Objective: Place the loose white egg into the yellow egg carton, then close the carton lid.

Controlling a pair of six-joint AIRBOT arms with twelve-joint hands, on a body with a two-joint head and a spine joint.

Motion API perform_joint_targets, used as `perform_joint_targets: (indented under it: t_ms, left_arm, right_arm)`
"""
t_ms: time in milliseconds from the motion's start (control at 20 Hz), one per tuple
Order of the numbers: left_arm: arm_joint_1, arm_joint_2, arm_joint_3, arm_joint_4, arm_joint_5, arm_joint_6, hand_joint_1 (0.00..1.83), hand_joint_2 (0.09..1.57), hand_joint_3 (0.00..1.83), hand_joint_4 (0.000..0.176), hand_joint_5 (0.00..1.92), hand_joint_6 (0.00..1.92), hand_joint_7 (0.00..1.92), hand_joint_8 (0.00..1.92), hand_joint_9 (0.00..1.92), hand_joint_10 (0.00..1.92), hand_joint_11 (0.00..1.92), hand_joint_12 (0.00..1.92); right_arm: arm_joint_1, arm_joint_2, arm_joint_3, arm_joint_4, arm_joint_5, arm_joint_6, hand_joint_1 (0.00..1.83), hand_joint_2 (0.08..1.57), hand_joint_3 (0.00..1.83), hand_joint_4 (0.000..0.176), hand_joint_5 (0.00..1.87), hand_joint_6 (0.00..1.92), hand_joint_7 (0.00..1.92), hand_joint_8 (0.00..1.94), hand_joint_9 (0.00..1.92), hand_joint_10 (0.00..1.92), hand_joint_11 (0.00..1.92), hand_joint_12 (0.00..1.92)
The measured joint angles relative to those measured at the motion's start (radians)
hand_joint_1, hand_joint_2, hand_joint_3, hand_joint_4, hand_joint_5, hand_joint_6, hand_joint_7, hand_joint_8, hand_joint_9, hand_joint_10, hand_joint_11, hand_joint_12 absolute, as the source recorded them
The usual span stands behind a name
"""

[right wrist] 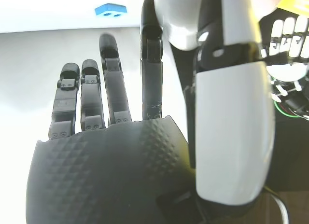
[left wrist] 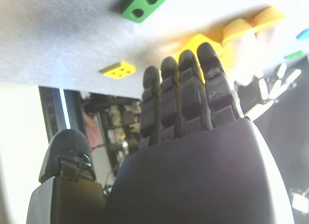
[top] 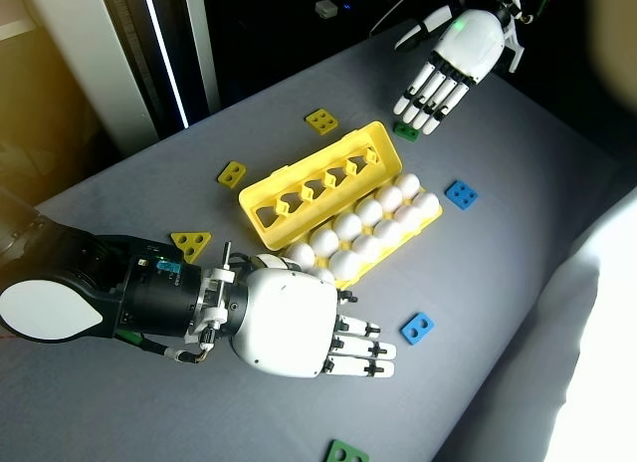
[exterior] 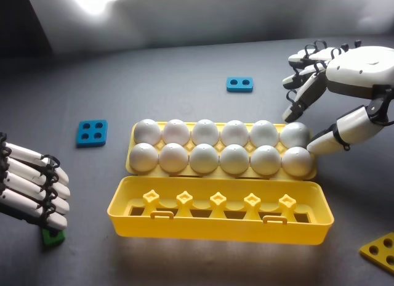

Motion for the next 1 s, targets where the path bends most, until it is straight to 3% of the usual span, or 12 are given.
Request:
perform_joint_targets:
  t_ms: [100, 150, 200, 250, 300, 350, 450, 550, 700, 750, 850, 1000]
  left_arm:
    - [0.0, 0.0, 0.0, 0.0, 0.0, 0.0, 0.0, 1.16, 0.0, 0.0, 0.26, 0.0, 0.26, 0.0, 0.2, 0.0, 0.0, 0.41]
    - [0.0, 0.0, 0.0, 0.0, 0.0, 0.0, 0.0, 1.16, 0.0, 0.0, 0.24, 0.0, 0.24, 0.0, 0.19, 0.0, 0.0, 0.37]
    - [0.0, 0.0, 0.0, 0.0, 0.0, 0.0, 0.0, 1.17, 0.0, 0.0, 0.25, 0.01, 0.25, 0.01, 0.2, 0.01, 0.0, 0.37]
    - [0.0, 0.0, 0.0, 0.0, 0.0, 0.0, 0.0, 1.18, 0.0, 0.0, 0.25, 0.0, 0.26, 0.0, 0.2, 0.01, 0.0, 0.41]
    - [0.0, 0.0, 0.0, -0.004, 0.0, 0.0, 0.0, 1.18, 0.0, 0.0, 0.24, 0.0, 0.26, 0.0, 0.21, 0.01, 0.0, 0.47]
    - [0.0, 0.0, 0.002, -0.003, -0.001, 0.0, 0.0, 1.18, 0.0, 0.0, 0.26, 0.01, 0.28, 0.01, 0.23, 0.01, 0.0, 0.53]
    - [0.0, 0.0, 0.012, 0.002, -0.003, -0.001, 0.0, 1.18, 0.0, 0.0, 0.19, 0.0, 0.23, 0.01, 0.18, 0.01, 0.0, 0.41]
    - [0.0, 0.0, 0.012, 0.001, -0.003, 0.0, 0.0, 1.21, 0.01, 0.0, 0.24, 0.01, 0.25, 0.01, 0.2, 0.01, 0.0, 0.43]
    - [0.0, 0.002, -0.003, 0.002, -0.007, 0.0, 0.0, 1.36, 0.02, 0.0, 0.22, 0.01, 0.21, 0.01, 0.16, 0.0, 0.0, 0.28]
    - [0.0, 0.002, -0.008, 0.005, -0.011, -0.001, 0.0, 1.34, 0.01, 0.0, 0.2, 0.0, 0.18, 0.0, 0.13, 0.0, 0.0, 0.22]
    - [0.004, 0.005, -0.02, 0.016, -0.011, -0.001, 0.0, 1.3, 0.0, 0.0, 0.15, 0.0, 0.14, 0.0, 0.12, 0.0, 0.0, 0.19]
    - [0.013, 0.01, -0.049, 0.013, 0.001, 0.0, 0.0, 1.29, 0.0, 0.0, 0.21, 0.01, 0.18, 0.0, 0.15, 0.01, 0.0, 0.24]
  right_arm:
    - [0.0, 0.003, 0.002, -0.004, -0.006, -0.007, 0.28, 0.88, 0.01, 0.176, 0.33, 0.0, 0.01, 0.0, 0.0, 0.0, 0.0, 0.0]
    - [0.0, 0.005, 0.002, -0.002, -0.008, -0.005, 0.21, 0.86, 0.0, 0.176, 0.3, 0.0, 0.0, 0.0, 0.0, 0.0, 0.0, 0.0]
    - [0.0, 0.005, 0.002, -0.002, -0.007, -0.001, 0.2, 0.85, 0.0, 0.16, 0.27, 0.0, 0.05, 0.02, 0.0, 0.0, 0.0, 0.0]
    - [0.0, 0.002, -0.001, -0.004, -0.005, 0.0, 0.13, 0.83, 0.0, 0.173, 0.19, 0.0, 0.05, 0.01, 0.0, 0.0, 0.0, 0.0]
    - [0.0, -0.003, -0.002, -0.013, 0.001, 0.0, 0.03, 0.86, 0.0, 0.164, 0.1, 0.0, 0.01, 0.0, 0.0, 0.0, 0.0, 0.0]
    - [0.0, -0.006, -0.003, -0.013, 0.002, 0.0, 0.02, 0.91, 0.01, 0.14, 0.16, 0.01, 0.01, 0.0, 0.0, 0.0, 0.0, 0.0]
    - [0.003, -0.005, -0.003, -0.016, 0.01, 0.001, 0.12, 0.92, 0.0, 0.172, 0.27, 0.01, 0.09, 0.01, 0.0, 0.0, 0.0, 0.0]
    - [0.019, 0.015, -0.003, -0.035, 0.022, -0.002, 0.0, 0.92, 0.0, 0.176, 0.22, 0.0, 0.05, 0.0, 0.0, 0.0, 0.0, 0.0]
    - [0.054, 0.059, -0.003, -0.099, 0.063, 0.029, 0.0, 0.96, 0.01, 0.138, 0.19, 0.0, 0.08, 0.0, 0.0, 0.0, 0.0, 0.0]
    - [0.064, 0.075, -0.008, -0.127, 0.071, 0.055, 0.0, 0.98, 0.01, 0.15, 0.2, 0.0, 0.09, 0.0, 0.0, 0.0, 0.0, 0.0]
    - [0.076, 0.119, -0.037, -0.204, 0.095, 0.109, 0.0, 1.0, 0.02, 0.151, 0.09, 0.0, 0.01, 0.0, 0.0, 0.0, 0.0, 0.0]
    - [0.103, 0.172, -0.109, -0.358, 0.117, 0.2, 0.0, 1.04, 0.0, 0.113, 0.18, 0.01, 0.11, 0.0, 0.06, 0.01, 0.04, 0.03]
